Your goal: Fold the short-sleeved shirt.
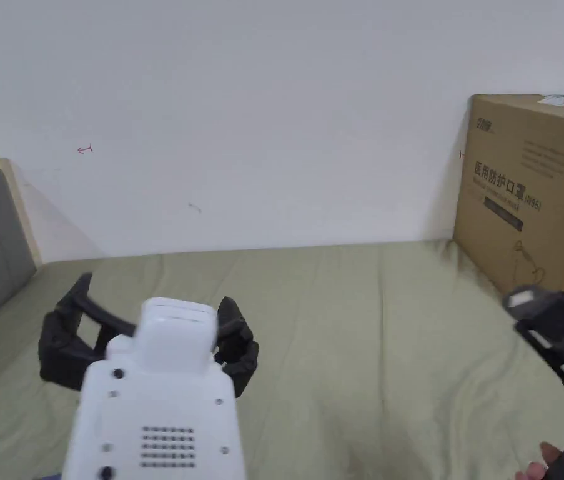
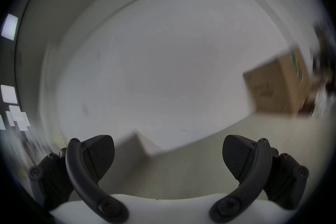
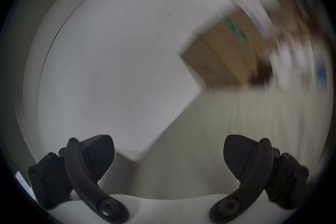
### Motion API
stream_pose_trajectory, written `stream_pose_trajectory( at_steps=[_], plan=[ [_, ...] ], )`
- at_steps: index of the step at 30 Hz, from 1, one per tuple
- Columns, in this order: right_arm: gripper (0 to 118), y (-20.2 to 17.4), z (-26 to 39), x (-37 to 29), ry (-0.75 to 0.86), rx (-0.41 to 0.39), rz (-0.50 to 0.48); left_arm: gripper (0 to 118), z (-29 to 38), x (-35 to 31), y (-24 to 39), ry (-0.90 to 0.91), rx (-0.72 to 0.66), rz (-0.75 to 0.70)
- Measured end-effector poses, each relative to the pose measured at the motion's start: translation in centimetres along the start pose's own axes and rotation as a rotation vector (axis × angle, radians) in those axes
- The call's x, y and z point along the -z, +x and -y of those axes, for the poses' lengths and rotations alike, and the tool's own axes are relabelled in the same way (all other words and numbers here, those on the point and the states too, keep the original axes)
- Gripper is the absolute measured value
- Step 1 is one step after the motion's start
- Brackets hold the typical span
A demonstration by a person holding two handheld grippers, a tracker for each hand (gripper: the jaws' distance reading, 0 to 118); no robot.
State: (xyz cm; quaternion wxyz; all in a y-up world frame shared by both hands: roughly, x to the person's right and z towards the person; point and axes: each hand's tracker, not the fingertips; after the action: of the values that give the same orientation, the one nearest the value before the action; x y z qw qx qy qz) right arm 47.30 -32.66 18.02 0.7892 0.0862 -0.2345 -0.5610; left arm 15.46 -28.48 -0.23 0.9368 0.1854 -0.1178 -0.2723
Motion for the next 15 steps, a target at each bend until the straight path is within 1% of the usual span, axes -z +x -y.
stream_pose_trajectory(
  at_steps=[1,2,3,4,5,6,7,8,9,12,13,14,15],
  plan=[
    [118,3.3,-1.0,0.9,-0.041,0.320,0.017,117,0.1,-0.1,1.4,0.056,0.219,-0.042],
    [118,6.5,-0.9,1.5,-0.081,0.581,-0.003,117,0.8,-0.2,2.9,0.127,0.446,-0.077],
    [118,9.7,0.2,1.7,-0.077,0.863,0.010,117,1.9,-0.6,4.5,0.225,0.706,-0.141],
    [118,12.1,1.5,1.7,-0.047,1.091,0.048,117,3.6,-0.8,5.8,0.342,0.968,-0.206],
    [118,13.9,1.9,1.7,-0.058,1.199,0.120,117,4.9,-0.9,6.4,0.427,1.111,-0.223],
    [118,14.1,1.7,1.3,-0.055,1.118,0.184,117,5.2,-1.2,6.3,0.456,1.102,-0.175],
    [118,14.1,1.0,1.0,-0.034,0.927,0.186,117,4.9,-1.7,6.3,0.421,0.995,-0.089],
    [118,13.2,0.1,0.9,-0.008,0.736,0.168,117,3.9,-1.9,6.0,0.341,0.823,-0.017],
    [118,11.9,-0.1,0.7,0.002,0.608,0.164,117,3.0,-1.6,5.6,0.252,0.677,0.027],
    [118,8.2,-1.7,1.1,0.020,0.426,0.055,117,1.0,0.2,3.4,0.040,0.318,0.090],
    [118,4.7,-1.0,0.5,0.024,0.317,0.015,117,0.5,0.9,2.5,-0.037,0.163,0.121],
    [118,2.8,-1.0,0.4,0.030,0.214,-0.002,117,0.2,1.4,1.6,-0.096,0.014,0.162],
    [118,0.6,-0.6,0.2,0.040,0.074,-0.022,117,0.2,2.1,0.5,-0.148,-0.162,0.208]
  ],
)
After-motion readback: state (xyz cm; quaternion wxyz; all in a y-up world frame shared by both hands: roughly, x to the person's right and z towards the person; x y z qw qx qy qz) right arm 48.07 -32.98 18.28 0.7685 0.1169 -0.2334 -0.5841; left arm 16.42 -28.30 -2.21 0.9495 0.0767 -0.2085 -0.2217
